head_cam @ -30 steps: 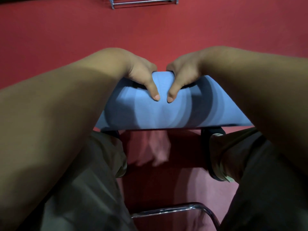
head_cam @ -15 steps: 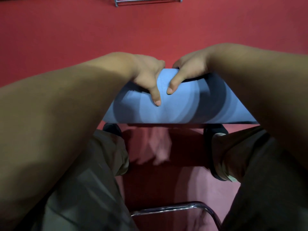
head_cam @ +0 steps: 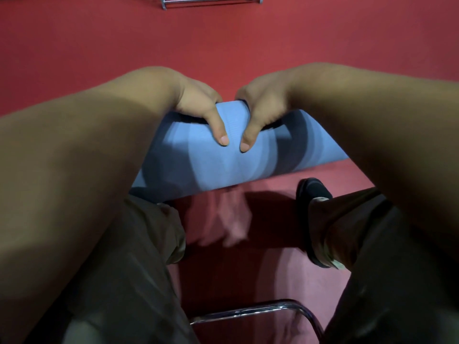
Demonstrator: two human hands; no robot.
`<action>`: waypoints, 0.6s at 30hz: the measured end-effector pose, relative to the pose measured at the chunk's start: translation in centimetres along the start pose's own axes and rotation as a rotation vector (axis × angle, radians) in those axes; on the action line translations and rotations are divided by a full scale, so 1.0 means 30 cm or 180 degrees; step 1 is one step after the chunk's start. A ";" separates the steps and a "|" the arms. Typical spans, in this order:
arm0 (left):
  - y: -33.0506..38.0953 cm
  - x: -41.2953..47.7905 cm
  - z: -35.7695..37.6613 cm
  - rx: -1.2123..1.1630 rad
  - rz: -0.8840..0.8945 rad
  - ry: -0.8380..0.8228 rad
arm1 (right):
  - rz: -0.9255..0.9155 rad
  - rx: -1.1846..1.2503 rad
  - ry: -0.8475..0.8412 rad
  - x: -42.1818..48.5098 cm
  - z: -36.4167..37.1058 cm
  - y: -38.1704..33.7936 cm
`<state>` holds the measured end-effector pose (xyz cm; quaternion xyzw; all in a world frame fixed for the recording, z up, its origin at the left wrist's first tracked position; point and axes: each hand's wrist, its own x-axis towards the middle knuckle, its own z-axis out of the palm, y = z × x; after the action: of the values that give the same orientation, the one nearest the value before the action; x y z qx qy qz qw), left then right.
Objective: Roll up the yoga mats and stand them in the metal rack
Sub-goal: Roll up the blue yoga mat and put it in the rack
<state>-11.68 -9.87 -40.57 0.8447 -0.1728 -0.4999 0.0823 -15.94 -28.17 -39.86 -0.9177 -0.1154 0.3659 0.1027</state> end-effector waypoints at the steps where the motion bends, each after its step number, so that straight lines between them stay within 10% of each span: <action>1: 0.002 0.000 0.003 0.0004 0.0030 0.0001 | 0.0025 0.0046 0.0033 0.001 0.001 0.006; 18: 0.068 0.018 0.047 0.1391 0.0137 0.1003 | 0.0402 0.0936 -0.0045 -0.009 0.022 0.060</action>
<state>-13.10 -11.93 -41.07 0.9059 -0.2796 -0.3113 -0.0654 -16.34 -29.89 -40.64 -0.8956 -0.0033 0.3910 0.2119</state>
